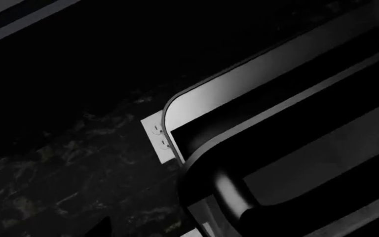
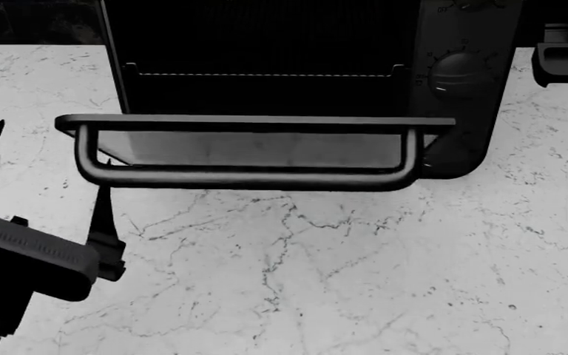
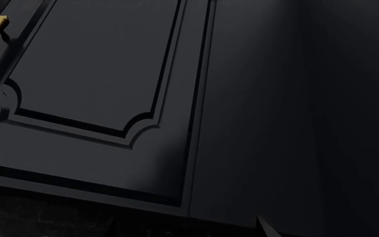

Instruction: Close the toaster oven door.

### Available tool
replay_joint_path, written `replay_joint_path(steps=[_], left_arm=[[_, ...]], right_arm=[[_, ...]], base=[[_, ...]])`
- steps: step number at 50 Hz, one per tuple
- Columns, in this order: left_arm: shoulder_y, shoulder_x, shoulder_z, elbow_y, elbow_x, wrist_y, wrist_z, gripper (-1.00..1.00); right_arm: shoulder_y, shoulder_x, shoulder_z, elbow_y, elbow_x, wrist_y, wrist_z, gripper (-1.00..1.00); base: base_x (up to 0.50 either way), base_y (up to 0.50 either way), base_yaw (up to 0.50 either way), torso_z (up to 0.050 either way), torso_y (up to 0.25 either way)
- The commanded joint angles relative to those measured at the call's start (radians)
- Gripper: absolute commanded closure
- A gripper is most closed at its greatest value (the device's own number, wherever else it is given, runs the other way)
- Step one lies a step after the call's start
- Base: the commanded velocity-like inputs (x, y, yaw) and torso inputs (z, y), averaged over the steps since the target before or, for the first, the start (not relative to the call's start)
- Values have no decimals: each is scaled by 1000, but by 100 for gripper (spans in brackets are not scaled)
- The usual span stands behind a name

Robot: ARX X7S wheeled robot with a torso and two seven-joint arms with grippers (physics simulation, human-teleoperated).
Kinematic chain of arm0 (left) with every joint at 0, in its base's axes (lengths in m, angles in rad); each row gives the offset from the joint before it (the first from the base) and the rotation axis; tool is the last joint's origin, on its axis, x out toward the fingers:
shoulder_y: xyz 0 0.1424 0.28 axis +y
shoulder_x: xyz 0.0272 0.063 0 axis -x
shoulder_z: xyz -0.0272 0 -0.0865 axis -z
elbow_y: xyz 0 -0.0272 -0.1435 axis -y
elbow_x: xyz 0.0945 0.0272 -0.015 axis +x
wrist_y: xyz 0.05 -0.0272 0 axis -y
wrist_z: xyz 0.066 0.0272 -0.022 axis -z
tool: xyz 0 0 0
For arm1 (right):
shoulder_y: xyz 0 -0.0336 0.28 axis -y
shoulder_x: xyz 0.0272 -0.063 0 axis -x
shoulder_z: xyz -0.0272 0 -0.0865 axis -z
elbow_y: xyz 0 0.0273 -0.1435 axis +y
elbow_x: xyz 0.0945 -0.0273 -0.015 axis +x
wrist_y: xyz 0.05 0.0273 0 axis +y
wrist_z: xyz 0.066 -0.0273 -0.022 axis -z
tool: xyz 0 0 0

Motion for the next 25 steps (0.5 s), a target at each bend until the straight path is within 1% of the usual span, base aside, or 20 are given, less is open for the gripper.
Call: replay_joint_path(steps=[1, 5, 12, 18, 25], left_arm=[[-79, 169, -9, 167, -30, -87, -90, -100], [-130, 211, -2, 85, -53, -104, -81, -100], [-242, 260, 20, -75, -60, -114, -52, -100], [-316, 275, 46, -203, -47, -98, -25, -100], [-398, 310, 35, -389, -17, -41, -71, -100]], right_arm=[[2, 16, 18, 0, 59, 0, 38, -100], [8, 22, 23, 1, 80, 3, 52, -100], [31, 35, 38, 1, 121, 20, 70, -100], [21, 47, 50, 1, 148, 13, 91, -100], [17, 60, 65, 0, 188, 12, 115, -100]], base=[[0, 0, -6, 0, 0], [-2, -2, -3, 0, 3], [0, -3, -4, 1, 3], [-2, -1, -2, 0, 3], [0, 0, -1, 1, 1]])
